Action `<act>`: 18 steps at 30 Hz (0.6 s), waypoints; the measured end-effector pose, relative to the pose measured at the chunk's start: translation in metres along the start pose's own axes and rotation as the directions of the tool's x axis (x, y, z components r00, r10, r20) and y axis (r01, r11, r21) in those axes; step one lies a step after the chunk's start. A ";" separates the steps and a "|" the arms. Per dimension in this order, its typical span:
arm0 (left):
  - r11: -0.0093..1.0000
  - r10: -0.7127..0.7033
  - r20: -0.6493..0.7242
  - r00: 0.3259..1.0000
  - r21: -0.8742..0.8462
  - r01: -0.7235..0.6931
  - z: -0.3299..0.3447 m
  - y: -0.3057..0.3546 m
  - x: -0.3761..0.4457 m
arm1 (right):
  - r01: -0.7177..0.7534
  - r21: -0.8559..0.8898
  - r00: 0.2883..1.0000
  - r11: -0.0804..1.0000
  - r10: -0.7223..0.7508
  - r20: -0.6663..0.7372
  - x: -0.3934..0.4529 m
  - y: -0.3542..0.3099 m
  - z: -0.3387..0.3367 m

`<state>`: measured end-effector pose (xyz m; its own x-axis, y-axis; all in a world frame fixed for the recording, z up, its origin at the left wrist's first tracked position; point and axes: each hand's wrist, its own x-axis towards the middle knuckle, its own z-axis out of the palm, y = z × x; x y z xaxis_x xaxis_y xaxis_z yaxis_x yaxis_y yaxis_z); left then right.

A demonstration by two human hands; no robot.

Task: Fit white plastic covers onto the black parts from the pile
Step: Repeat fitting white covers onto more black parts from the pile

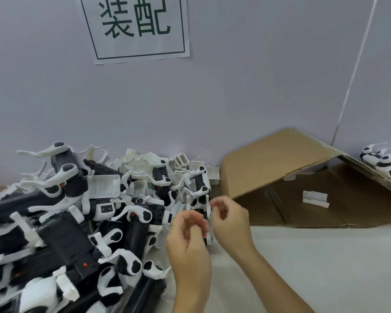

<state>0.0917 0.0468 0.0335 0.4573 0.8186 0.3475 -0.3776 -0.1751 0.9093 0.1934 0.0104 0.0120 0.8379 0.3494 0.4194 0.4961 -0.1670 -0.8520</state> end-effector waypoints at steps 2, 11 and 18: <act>1.000 -0.009 0.001 1.000 -0.007 0.009 0.000 0.001 -0.001 | 0.104 -0.103 0.995 0.989 -0.104 0.007 0.017 -0.013 0.007; 1.000 -0.011 -0.005 1.000 0.003 0.011 0.000 0.000 -0.002 | 0.212 -0.698 0.892 0.684 0.156 0.424 0.086 -0.028 0.030; 1.000 -0.004 0.015 1.000 0.023 0.004 -0.001 -0.001 -0.002 | 0.025 -0.341 0.992 0.940 0.018 0.123 0.083 -0.027 0.022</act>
<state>0.0897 0.0457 0.0318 0.4713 0.8108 0.3472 -0.3574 -0.1843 0.9156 0.2447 0.0645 0.0632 0.8122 0.4571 0.3624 0.5651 -0.4623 -0.6834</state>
